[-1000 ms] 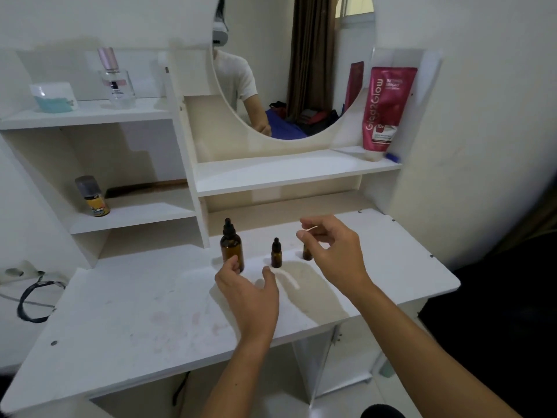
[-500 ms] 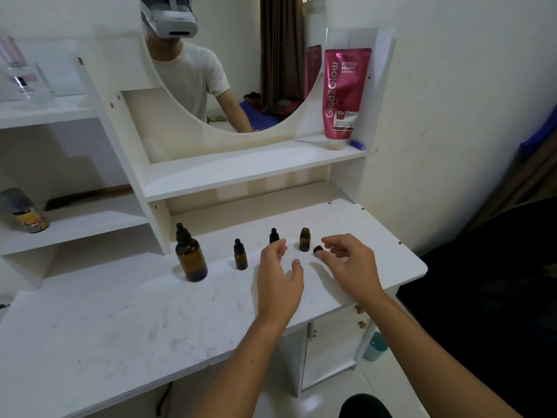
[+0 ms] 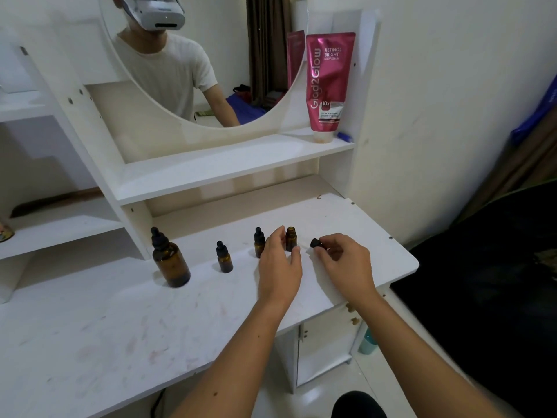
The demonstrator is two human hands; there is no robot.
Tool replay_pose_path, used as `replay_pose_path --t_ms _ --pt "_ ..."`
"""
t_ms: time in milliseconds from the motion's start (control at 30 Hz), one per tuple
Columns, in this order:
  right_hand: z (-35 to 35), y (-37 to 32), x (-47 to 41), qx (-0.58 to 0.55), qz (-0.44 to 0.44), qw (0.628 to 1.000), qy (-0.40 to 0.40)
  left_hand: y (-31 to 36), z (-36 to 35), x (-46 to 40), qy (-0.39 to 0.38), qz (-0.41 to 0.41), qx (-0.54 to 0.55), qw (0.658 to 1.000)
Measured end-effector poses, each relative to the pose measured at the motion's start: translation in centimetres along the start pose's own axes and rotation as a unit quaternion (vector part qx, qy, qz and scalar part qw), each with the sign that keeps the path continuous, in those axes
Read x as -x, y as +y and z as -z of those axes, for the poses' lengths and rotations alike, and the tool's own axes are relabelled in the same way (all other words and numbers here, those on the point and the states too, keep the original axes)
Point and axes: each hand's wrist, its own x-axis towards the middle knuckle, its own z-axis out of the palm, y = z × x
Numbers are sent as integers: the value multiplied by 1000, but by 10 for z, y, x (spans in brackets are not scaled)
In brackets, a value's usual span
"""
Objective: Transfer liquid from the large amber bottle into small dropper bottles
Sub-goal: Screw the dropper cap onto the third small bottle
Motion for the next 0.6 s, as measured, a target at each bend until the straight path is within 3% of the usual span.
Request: replay_pose_path --t_ms 300,600 --pt "27 -13 -20 -94 51 994 11 4 0 -4 22 13 19 1000" --pt "29 -26 -37 -19 179 983 -34 3 1 -3 14 8 28 999"
